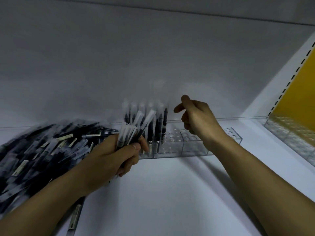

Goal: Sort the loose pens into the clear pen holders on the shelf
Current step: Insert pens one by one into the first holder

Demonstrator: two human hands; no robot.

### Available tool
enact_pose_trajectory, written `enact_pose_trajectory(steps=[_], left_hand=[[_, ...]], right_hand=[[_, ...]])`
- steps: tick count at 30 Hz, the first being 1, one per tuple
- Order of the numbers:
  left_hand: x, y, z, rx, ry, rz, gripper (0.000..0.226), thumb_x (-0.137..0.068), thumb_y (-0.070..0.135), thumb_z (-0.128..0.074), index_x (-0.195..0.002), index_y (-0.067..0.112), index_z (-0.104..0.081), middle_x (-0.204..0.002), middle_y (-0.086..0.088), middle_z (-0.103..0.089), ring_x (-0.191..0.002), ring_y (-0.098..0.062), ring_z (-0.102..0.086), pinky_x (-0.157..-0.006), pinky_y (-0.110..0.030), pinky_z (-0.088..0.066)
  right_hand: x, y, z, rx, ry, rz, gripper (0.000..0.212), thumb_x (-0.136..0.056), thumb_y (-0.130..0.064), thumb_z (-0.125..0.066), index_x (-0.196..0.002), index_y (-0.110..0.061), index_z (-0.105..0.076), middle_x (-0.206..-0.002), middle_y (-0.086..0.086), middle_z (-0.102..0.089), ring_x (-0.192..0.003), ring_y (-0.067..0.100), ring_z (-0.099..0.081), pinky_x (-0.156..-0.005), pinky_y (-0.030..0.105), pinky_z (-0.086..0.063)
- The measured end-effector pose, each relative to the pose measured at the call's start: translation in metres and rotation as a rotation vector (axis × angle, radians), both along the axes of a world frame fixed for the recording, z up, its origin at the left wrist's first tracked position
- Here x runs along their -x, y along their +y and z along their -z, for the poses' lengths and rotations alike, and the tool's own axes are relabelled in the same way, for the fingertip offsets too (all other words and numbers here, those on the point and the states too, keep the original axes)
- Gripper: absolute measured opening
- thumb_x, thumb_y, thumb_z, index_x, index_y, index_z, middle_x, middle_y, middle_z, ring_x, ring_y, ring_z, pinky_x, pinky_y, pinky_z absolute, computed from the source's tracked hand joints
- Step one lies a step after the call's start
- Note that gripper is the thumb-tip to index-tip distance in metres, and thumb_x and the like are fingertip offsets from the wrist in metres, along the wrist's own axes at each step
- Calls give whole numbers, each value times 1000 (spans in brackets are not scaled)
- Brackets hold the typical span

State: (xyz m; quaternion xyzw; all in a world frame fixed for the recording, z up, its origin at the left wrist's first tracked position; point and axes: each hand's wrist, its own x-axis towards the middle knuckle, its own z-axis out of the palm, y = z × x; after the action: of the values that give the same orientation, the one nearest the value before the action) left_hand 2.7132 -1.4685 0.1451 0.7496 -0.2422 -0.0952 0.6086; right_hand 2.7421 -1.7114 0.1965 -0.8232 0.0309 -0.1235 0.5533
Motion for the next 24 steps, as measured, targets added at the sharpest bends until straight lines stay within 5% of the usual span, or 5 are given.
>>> enact_pose_trajectory(steps=[8, 13, 16, 20, 24], left_hand=[[6, -1, -7, 59, 0, -7, 67, -83, 52, -57, -99, -13, -55, -67, -13, -54, -51, -12, -47, -51, -27, -39], [16, -3, -16, 60, -4, 35, 31, -93, 41, -50, -76, 20, -64, -65, -4, -58, -51, -13, -44, -52, -26, -39], [17, -3, -19, 38, 5, 24, 31, -95, 35, -44, -77, 18, -64, -67, -4, -62, -53, -15, -51, -54, -29, -41], [17, -3, -20, 55, 29, 23, 31, -94, 38, -41, -106, 28, -68, -76, -11, -68, -66, -29, -68, -57, -33, -49], [16, -4, -18, 17, -18, -8, 33, -94, 35, -40, -111, 17, -61, -74, -13, -69, -65, -31, -69, -56, -35, -51]], right_hand=[[24, 24, -4, -205, -347, -296, 14, -95, -21, -63, -99, -11, -71, -62, -9, -55, -49, 9, -43, -50, 24, -37], [42, 37, -5, -223, -336, -585, 10, -95, 1, -66, -104, -2, -68, -89, 6, -65, -43, 5, -50, -47, 16, -43], [40, 36, -4, -222, -336, -565, 6, -94, 5, -64, -99, 2, -64, -92, 15, -68, -45, 9, -55, -46, 17, -44], [32, 29, -7, -316, -374, -460, 13, -88, -10, -68, -97, -2, -64, -91, 14, -74, -49, 23, -56, -42, 27, -41], [27, 19, -14, -477, -408, -338, 3, -91, -5, -67, -94, -6, -66, -82, 12, -72, -57, 22, -58, -49, 28, -43]])
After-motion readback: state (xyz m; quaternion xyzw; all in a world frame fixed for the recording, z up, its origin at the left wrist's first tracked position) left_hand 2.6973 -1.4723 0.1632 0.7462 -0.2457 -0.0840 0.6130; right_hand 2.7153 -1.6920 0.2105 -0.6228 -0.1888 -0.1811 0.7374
